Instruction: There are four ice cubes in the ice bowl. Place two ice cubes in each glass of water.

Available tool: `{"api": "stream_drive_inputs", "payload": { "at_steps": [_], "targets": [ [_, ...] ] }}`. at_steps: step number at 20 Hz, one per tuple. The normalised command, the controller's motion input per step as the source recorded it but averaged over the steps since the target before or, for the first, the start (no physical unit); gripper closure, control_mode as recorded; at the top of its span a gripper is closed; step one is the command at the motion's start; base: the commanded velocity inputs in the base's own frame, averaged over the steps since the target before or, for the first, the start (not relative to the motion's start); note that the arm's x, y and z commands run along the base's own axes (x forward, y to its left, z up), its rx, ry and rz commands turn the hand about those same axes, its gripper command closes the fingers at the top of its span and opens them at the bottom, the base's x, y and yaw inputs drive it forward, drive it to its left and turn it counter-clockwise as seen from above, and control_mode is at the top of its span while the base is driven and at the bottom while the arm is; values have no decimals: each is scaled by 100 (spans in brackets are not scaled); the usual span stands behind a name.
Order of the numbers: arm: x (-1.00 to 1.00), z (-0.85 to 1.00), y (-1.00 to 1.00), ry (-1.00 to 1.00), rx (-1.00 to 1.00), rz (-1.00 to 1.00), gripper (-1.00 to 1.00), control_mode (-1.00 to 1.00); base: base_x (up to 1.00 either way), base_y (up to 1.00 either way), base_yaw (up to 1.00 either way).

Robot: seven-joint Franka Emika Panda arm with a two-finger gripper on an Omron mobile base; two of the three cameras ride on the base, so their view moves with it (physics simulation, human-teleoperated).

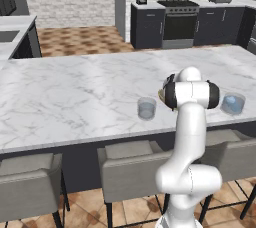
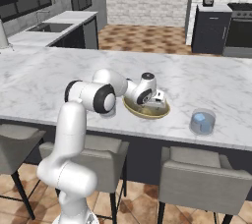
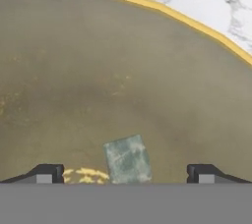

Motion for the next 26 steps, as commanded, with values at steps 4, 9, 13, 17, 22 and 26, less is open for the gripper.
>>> {"api": "stream_drive_inputs", "payload": {
  "at_steps": [4,9,13,17,22,26],
  "targets": [
    [4,-7,0,-3,0,0,-100,-100,0,0,0],
    [5,-8,0,-4,0,0,-100,-100,0,0,0],
    [6,-10,0,-5,0,0,-100,-100,0,0,0],
    [4,-9,0,-4,0,0,-100,-100,0,0,0],
    [1,-9,0,-4,0,0,100,-100,0,0,0],
    [0,-9,0,-4,0,0,100,-100,0,0,0]
  ]
}}
